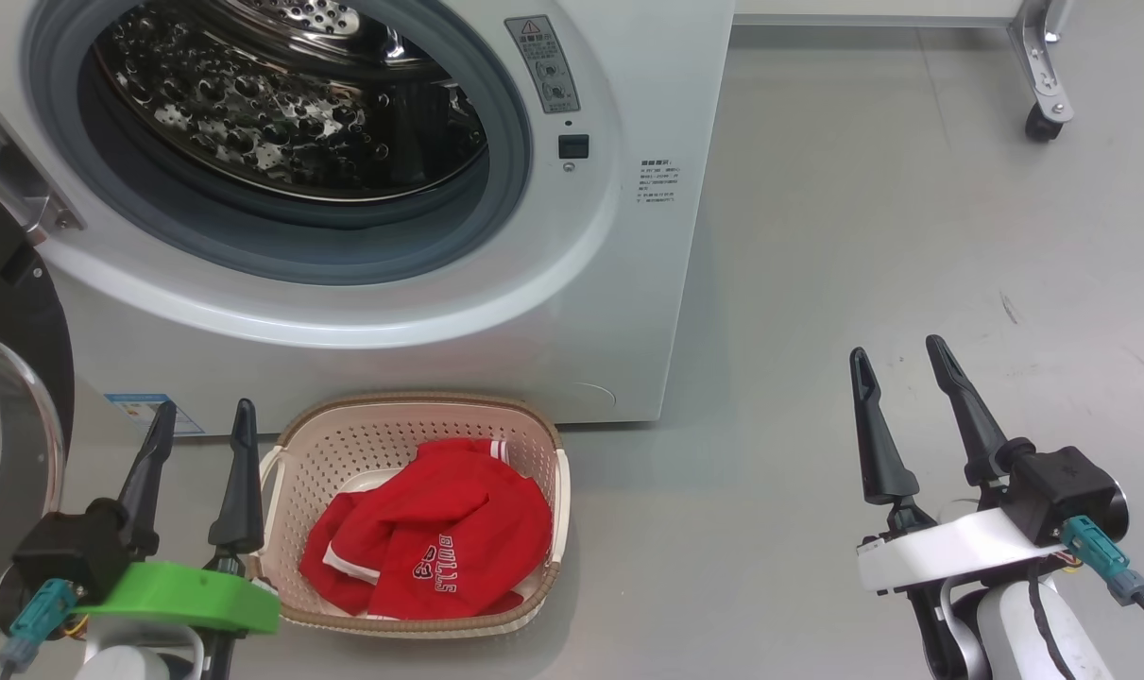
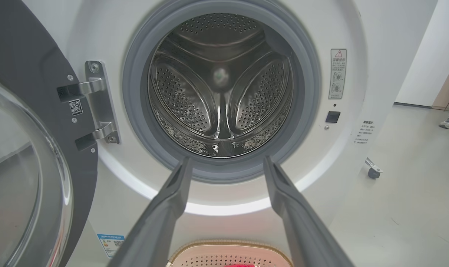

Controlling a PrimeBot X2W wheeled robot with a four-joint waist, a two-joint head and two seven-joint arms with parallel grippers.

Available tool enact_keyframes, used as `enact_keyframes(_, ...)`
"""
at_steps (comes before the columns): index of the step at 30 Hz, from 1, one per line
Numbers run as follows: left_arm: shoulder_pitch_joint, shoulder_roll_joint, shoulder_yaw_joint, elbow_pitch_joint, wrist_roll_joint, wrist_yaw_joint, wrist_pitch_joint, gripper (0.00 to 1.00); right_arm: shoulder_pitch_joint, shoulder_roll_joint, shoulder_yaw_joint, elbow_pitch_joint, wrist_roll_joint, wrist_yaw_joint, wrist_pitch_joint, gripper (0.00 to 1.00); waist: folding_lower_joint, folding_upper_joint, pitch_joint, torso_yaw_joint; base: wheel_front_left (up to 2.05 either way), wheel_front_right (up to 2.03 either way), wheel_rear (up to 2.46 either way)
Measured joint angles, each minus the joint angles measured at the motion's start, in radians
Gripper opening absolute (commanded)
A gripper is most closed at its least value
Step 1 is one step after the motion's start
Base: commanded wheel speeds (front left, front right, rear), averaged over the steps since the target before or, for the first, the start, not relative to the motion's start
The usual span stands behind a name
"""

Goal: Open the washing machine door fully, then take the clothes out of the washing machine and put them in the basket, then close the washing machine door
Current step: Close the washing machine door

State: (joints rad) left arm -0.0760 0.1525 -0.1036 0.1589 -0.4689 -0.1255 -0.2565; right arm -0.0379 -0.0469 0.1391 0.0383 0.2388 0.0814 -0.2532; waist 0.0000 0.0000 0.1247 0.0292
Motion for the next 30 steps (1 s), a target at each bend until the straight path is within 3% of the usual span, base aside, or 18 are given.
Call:
enact_keyframes(16,0.006,-0.013,0.007,-0.006,0.007,0.0,0.0,1.0,0.0,0.0,0.0,0.0,0.0,0.005,0.0,1.0,0.0,0.0,0.004,0.002,-0.12,0.12,0.0)
enact_keyframes(30,0.015,-0.014,0.005,-0.006,0.007,0.0,0.0,1.0,0.0,0.001,-0.002,0.0,0.0,0.006,0.0,1.0,0.0,0.0,0.005,0.006,-0.68,0.68,0.0)
